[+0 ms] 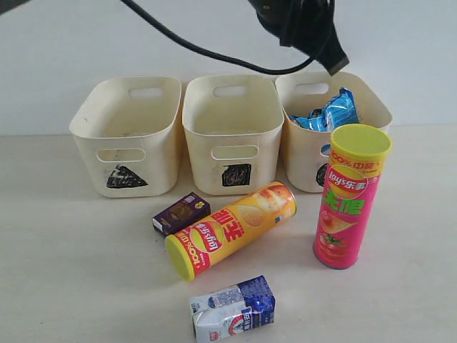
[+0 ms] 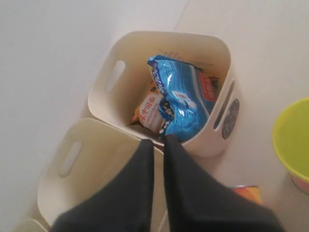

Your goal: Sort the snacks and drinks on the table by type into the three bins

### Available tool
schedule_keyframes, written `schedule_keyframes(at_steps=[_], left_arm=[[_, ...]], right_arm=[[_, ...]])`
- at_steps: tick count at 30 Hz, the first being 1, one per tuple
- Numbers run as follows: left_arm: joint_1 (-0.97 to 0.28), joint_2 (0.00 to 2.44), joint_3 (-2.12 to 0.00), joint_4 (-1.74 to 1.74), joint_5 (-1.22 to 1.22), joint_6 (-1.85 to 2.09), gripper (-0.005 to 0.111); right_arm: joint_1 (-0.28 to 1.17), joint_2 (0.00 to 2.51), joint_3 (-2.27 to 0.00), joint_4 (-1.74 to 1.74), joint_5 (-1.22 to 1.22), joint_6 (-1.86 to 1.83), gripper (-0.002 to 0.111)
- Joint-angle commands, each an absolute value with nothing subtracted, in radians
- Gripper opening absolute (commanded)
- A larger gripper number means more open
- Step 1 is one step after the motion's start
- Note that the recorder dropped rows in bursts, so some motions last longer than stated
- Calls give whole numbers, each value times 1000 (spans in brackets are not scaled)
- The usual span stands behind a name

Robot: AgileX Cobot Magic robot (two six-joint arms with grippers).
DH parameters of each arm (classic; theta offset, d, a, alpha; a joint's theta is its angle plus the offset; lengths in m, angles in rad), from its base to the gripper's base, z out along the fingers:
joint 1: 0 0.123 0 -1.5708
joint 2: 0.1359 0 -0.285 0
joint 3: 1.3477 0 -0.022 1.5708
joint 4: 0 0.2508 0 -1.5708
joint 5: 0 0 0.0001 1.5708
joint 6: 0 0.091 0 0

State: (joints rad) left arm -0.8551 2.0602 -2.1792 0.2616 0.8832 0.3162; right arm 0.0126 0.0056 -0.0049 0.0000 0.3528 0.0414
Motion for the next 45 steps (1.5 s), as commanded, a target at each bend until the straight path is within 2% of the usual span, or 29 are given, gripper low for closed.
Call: schedule_keyframes(at_steps=[1, 7, 17, 29, 33, 45], left_arm=[[-861, 1942, -1993, 250, 830, 256, 4], [-861, 1785, -1724, 251, 635, 174, 4], [-861, 1584, -1496, 213, 563, 70, 4], [-861, 1259, -1033, 213, 275, -30, 4], [-861, 1187, -936, 213, 213, -37, 4], [-859, 1026, -773, 139, 248, -145, 4]], right_arm=[[10, 0, 0, 0, 344, 43, 1], [10, 0, 0, 0, 344, 43, 1], [10, 0, 0, 0, 344, 43, 1], [10, 0, 0, 0, 341, 43, 1], [10, 0, 0, 0, 341, 43, 1], [10, 0, 0, 0, 341, 43, 1]])
